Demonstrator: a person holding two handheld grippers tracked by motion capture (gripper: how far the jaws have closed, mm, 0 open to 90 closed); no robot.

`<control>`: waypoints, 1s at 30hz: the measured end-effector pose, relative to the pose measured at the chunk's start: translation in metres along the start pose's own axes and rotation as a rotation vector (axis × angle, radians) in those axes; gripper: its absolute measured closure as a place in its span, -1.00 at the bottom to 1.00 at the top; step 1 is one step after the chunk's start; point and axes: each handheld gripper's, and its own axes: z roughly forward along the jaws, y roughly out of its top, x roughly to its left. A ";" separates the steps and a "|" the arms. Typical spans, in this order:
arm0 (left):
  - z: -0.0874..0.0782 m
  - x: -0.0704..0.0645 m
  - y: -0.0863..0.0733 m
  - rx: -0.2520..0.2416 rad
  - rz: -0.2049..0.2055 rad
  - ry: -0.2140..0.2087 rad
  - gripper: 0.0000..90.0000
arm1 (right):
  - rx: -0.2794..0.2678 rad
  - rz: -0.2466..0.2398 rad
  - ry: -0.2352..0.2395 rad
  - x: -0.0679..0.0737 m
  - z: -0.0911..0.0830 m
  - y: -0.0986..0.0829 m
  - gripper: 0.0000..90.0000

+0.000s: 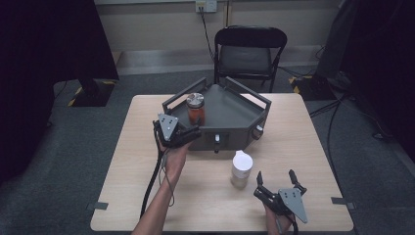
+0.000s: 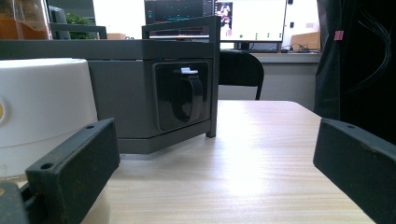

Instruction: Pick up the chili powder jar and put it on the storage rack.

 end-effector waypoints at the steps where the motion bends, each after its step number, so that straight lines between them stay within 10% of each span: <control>1: -0.003 0.000 -0.002 -0.012 0.001 0.002 -1.00 | 0.000 0.000 0.000 0.000 0.000 0.000 -1.00; 30: -0.067 0.007 -0.042 -0.068 0.016 -0.018 -1.00 | 0.001 0.000 -0.004 0.001 0.000 0.000 -1.00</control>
